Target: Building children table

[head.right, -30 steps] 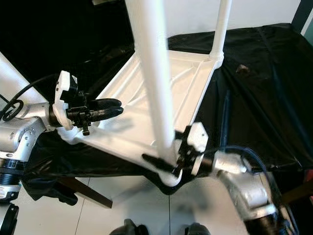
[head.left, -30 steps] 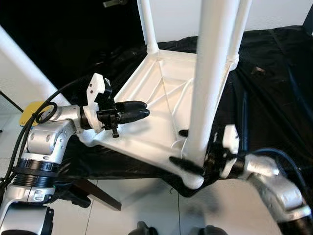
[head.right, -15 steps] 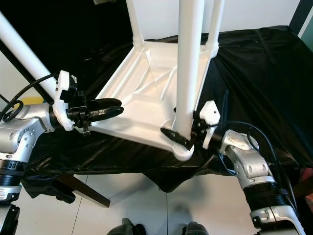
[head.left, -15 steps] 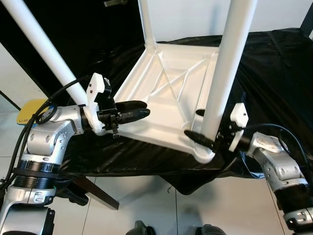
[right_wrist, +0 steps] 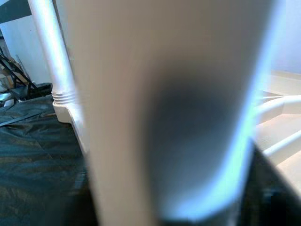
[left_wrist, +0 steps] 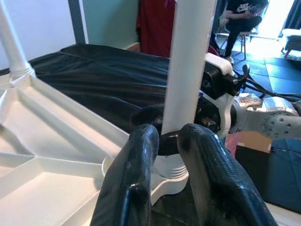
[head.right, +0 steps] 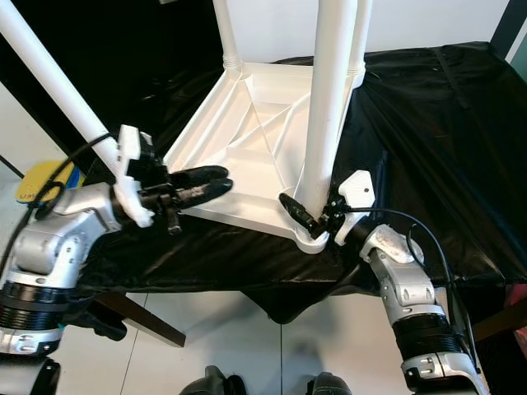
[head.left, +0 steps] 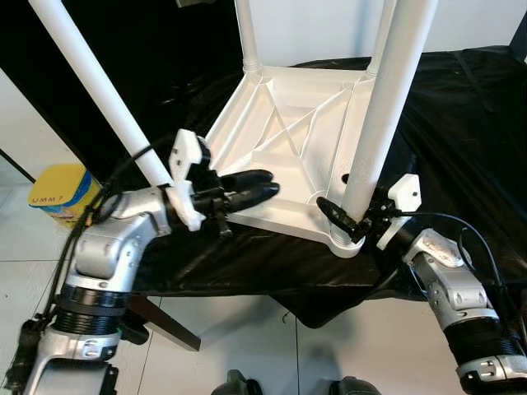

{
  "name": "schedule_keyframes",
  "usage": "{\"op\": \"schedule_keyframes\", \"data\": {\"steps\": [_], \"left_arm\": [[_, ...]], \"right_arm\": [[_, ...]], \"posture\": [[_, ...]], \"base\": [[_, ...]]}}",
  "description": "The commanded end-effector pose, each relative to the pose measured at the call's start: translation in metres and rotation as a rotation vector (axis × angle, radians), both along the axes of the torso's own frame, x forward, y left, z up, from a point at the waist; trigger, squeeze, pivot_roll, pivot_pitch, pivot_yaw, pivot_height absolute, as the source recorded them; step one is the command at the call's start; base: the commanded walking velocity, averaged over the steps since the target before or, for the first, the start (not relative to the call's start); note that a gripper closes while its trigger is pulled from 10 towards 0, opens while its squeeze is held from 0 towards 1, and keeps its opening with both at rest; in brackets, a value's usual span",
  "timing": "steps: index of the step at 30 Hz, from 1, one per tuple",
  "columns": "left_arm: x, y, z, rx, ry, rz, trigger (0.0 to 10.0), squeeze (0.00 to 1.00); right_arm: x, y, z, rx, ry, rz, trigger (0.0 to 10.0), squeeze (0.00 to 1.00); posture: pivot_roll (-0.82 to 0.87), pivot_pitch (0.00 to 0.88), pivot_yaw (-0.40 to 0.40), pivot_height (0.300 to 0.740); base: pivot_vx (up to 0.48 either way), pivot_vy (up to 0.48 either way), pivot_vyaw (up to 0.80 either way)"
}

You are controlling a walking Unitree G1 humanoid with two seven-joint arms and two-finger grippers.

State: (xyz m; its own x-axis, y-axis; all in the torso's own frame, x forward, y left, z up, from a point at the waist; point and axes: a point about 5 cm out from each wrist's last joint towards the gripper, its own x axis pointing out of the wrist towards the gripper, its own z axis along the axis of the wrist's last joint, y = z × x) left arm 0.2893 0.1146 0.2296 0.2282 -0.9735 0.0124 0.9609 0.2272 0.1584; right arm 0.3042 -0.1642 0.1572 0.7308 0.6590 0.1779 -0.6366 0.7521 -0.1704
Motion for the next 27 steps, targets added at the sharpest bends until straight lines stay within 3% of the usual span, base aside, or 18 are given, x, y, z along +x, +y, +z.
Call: {"op": "schedule_keyframes", "data": {"steps": [1,5,10,11,19,21,24,27], "left_arm": [[0.008,0.001,-0.004,0.012,-0.026,0.184,10.0,0.0],[0.014,-0.003,-0.009,0.01,-0.023,0.288,10.0,0.0],[0.016,-0.004,-0.009,-0.014,-0.02,0.336,10.0,0.0],[0.017,-0.004,-0.011,-0.015,-0.022,0.369,10.0,0.0],[0.02,0.0,-0.018,-0.017,-0.011,0.46,10.0,0.0],[0.02,0.002,-0.021,-0.026,-0.005,0.486,10.0,0.0],[0.021,0.003,-0.026,-0.02,0.001,0.513,10.0,0.0],[0.021,0.003,-0.028,-0.015,0.004,0.522,10.0,0.0]], "right_arm": [[0.0,-0.007,-0.009,-0.003,0.036,-0.053,0.0,0.0],[-0.001,-0.01,-0.011,0.002,0.037,-0.104,0.0,0.0],[-0.004,-0.009,-0.011,0.004,0.032,-0.139,0.0,0.0],[-0.008,-0.007,-0.012,0.015,0.026,-0.179,10.0,0.0],[-0.017,-0.001,-0.016,0.046,0.028,-0.351,10.0,0.0],[-0.02,0.002,-0.02,0.058,0.047,-0.478,10.0,0.0],[-0.024,0.007,-0.026,0.075,0.061,-0.575,10.0,0.0],[-0.025,0.008,-0.028,0.075,0.064,-0.598,10.0,0.0]], "posture": [[-0.14,0.073,0.097,0.74],[-0.14,0.072,0.092,0.74],[-0.14,0.071,0.084,0.74],[-0.14,0.068,0.081,0.74],[-0.14,0.063,0.08,0.74],[-0.14,0.058,0.077,0.74],[-0.14,0.054,0.08,0.74],[-0.14,0.054,0.08,0.74]], "base": [[0.0,0.0,0.0],[0.0,0.0,0.0],[0.0,0.0,0.0],[0.0,0.0,0.0],[0.0,0.0,0.0],[0.0,0.0,0.0],[0.0,0.0,0.0],[0.0,0.0,0.0]]}}
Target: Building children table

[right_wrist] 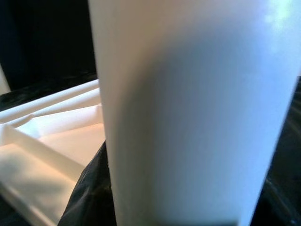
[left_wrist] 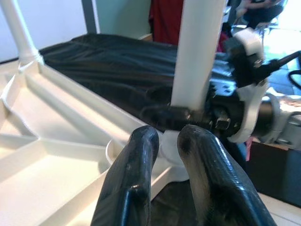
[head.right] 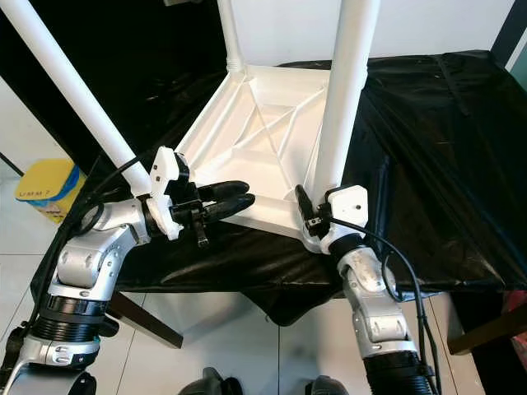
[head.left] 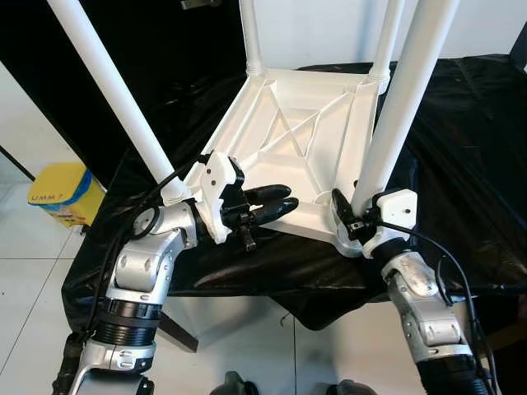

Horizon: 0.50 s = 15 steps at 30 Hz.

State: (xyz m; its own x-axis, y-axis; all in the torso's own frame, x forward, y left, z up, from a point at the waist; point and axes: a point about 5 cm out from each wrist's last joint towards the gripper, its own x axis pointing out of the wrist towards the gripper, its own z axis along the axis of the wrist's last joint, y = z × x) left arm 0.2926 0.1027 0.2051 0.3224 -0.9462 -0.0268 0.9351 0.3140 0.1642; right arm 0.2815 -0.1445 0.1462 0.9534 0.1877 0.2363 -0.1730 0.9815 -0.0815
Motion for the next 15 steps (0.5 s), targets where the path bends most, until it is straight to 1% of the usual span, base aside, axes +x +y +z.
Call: {"op": "schedule_keyframes", "data": {"steps": [1,2,3,5,7,9,11,12,15], "left_arm": [[0.017,0.016,-0.006,-0.043,-0.015,0.435,10.0,0.0],[0.017,0.016,-0.006,-0.043,-0.015,0.435,10.0,0.0],[0.017,0.017,-0.008,-0.039,-0.013,0.451,10.0,0.0],[0.017,0.017,-0.008,-0.039,-0.013,0.451,10.0,0.0],[0.018,0.018,-0.011,-0.049,-0.02,0.492,10.0,0.0],[0.018,0.018,-0.011,-0.049,-0.02,0.492,10.0,0.0],[0.019,0.017,-0.013,-0.061,-0.011,0.523,10.0,0.0],[0.019,0.017,-0.013,-0.061,-0.011,0.523,10.0,0.0],[0.019,0.014,-0.016,-0.062,-0.006,0.531,10.0,0.0]], "right_arm": [[-0.004,-0.011,-0.019,-0.005,0.095,-0.113,10.0,0.0],[-0.004,-0.011,-0.019,-0.005,0.095,-0.113,10.0,0.0],[-0.005,-0.013,-0.023,0.002,0.108,-0.179,10.0,0.0],[-0.005,-0.013,-0.023,0.002,0.108,-0.179,10.0,0.0],[-0.011,-0.015,-0.032,0.027,0.148,-0.318,10.0,0.0],[-0.011,-0.015,-0.032,0.027,0.148,-0.318,10.0,0.0],[-0.016,-0.011,-0.034,0.062,0.165,-0.41,10.0,0.0],[-0.016,-0.011,-0.034,0.062,0.165,-0.41,10.0,0.0],[-0.021,-0.001,-0.033,0.088,0.173,-0.459,10.0,0.0]], "posture": [[-0.13,0.052,0.078,0.74],[-0.13,0.052,0.078,0.74],[-0.13,0.049,0.079,0.74],[-0.13,0.049,0.079,0.74],[-0.13,0.044,0.086,0.74],[-0.13,0.044,0.086,0.74],[-0.14,0.035,0.094,0.74],[-0.14,0.035,0.094,0.74],[-0.14,0.03,0.098,0.74]], "base": [[0.0,0.0,0.0],[0.0,0.0,0.0],[0.0,0.0,0.0],[0.0,0.0,0.0],[0.0,0.0,0.0],[0.0,0.0,0.0],[0.0,0.0,0.0],[0.0,0.0,0.0],[0.0,0.0,0.0]]}}
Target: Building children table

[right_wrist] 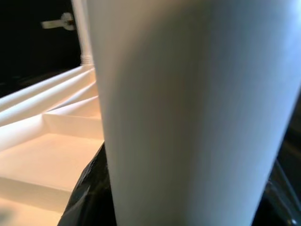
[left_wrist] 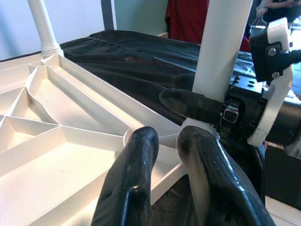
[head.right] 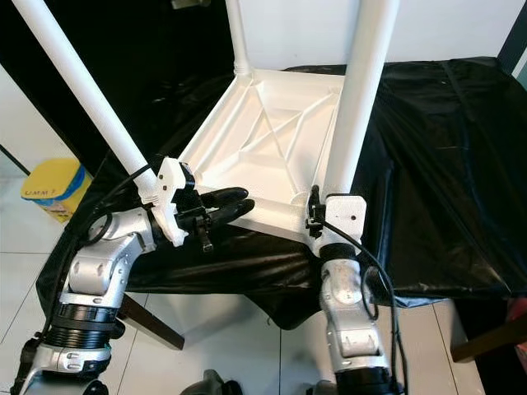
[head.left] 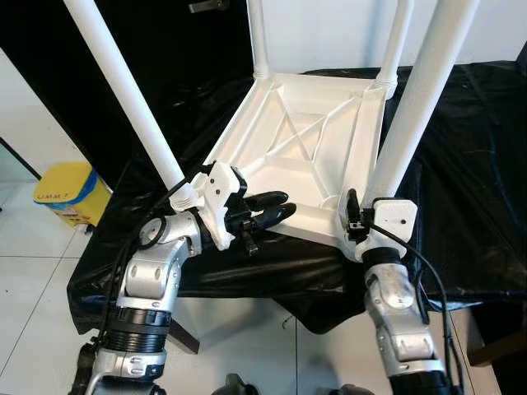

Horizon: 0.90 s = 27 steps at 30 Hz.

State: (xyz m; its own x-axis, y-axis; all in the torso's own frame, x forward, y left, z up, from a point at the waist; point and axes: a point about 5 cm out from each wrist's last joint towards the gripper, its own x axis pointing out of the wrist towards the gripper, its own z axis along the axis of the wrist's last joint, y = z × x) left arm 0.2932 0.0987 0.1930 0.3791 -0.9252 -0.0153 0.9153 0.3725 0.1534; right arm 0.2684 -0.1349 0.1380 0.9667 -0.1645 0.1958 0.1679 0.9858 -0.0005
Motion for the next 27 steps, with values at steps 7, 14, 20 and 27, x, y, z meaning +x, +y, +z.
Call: {"op": "schedule_keyframes", "data": {"steps": [7,14,20,27], "left_arm": [[0.021,0.017,-0.005,-0.045,-0.002,0.461,10.0,0.0],[0.019,0.012,-0.003,-0.083,0.039,0.374,10.0,0.0],[0.014,0.009,-0.005,-0.073,0.037,0.328,10.0,0.0],[0.016,0.009,-0.002,-0.067,0.032,0.314,10.0,0.0]], "right_arm": [[-0.01,-0.013,-0.019,0.042,0.086,-0.09,10.0,1.0],[-0.01,-0.015,-0.001,0.048,-0.018,0.05,10.0,1.0],[-0.011,-0.019,0.002,0.044,-0.026,0.163,10.0,0.08],[-0.011,-0.025,0.014,0.018,-0.056,0.427,10.0,0.0]], "posture": [[-0.15,0.026,0.098,0.74],[-0.16,0.034,0.102,0.74],[-0.16,0.041,0.101,0.74],[-0.16,0.039,0.107,0.74]], "base": [[0.0,0.0,0.0],[0.0,0.0,0.0],[0.0,0.0,0.0],[0.0,0.0,0.0]]}}
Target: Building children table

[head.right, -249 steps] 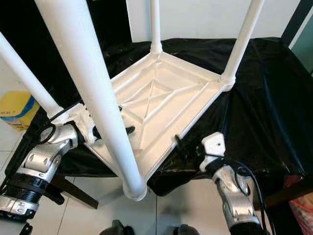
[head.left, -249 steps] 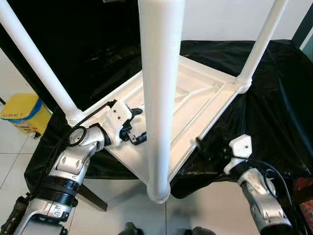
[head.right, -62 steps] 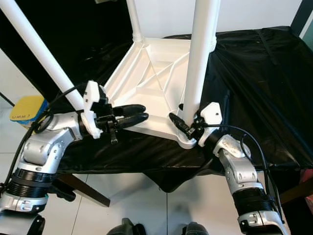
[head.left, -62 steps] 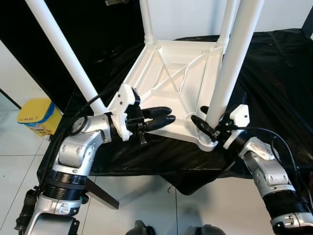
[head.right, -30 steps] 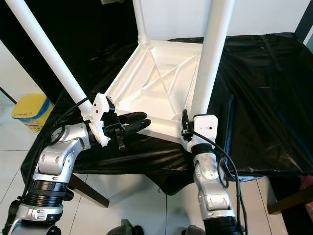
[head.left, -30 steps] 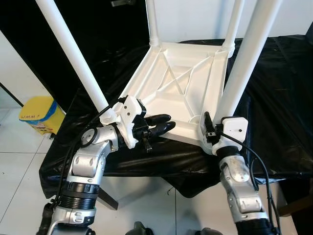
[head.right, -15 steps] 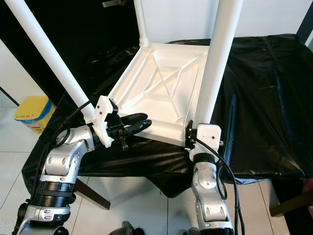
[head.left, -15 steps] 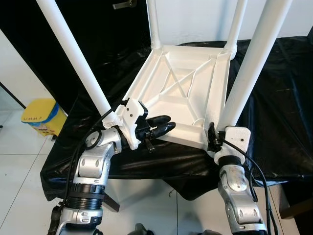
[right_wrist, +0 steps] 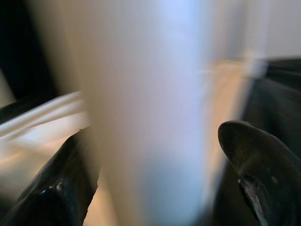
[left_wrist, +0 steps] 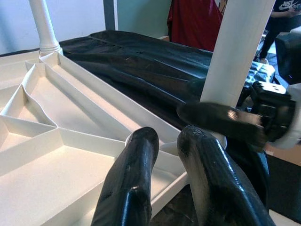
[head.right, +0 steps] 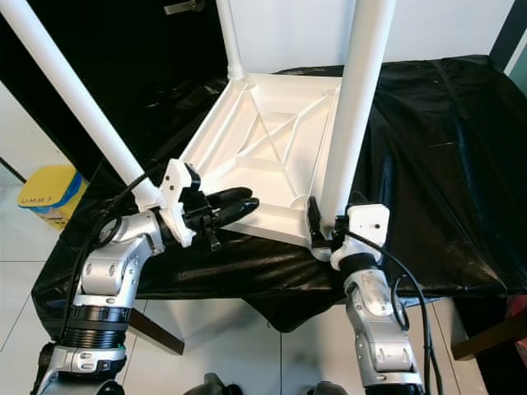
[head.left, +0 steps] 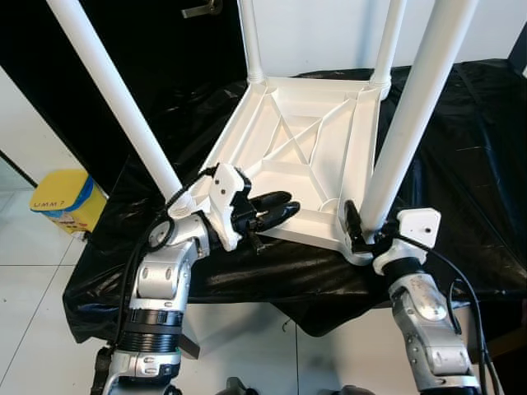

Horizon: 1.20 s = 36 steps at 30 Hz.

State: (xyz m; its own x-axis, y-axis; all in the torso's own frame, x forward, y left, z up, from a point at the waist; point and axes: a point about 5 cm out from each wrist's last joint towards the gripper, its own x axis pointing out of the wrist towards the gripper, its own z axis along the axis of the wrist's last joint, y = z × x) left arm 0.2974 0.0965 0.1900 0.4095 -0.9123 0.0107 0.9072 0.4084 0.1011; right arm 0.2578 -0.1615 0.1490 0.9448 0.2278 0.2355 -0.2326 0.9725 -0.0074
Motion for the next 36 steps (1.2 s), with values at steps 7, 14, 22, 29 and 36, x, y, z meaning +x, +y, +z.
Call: {"op": "schedule_keyframes", "data": {"steps": [7,14,22,29,36], "left_arm": [[0.018,0.017,0.006,-0.027,-0.009,0.301,10.0,0.0],[0.017,0.017,0.008,-0.035,-0.009,0.293,10.0,0.0],[0.014,0.015,0.008,-0.027,-0.004,0.27,10.0,0.0],[0.015,0.017,0.008,-0.039,-0.005,0.288,10.0,0.0],[0.016,0.016,0.009,-0.044,-0.01,0.292,10.0,0.0]], "right_arm": [[0.008,-0.01,0.013,-0.093,0.055,0.409,10.0,0.0],[0.013,-0.014,0.016,-0.151,0.094,0.534,10.0,0.0],[0.016,-0.021,0.011,-0.323,0.242,0.83,10.0,0.0],[0.02,-0.031,0.007,-0.326,0.317,0.913,10.0,0.0],[0.027,-0.04,0.008,-0.339,0.351,0.958,10.0,0.0]], "posture": [[-0.16,0.035,0.11,0.74],[-0.16,0.034,0.118,0.74],[-0.15,0.041,0.12,0.74],[-0.14,0.035,0.107,0.74],[-0.14,0.027,0.107,0.74]], "base": [[0.0,0.0,0.0],[0.0,0.0,0.0],[0.0,0.0,0.0],[0.0,0.0,0.0],[0.0,0.0,0.0]]}}
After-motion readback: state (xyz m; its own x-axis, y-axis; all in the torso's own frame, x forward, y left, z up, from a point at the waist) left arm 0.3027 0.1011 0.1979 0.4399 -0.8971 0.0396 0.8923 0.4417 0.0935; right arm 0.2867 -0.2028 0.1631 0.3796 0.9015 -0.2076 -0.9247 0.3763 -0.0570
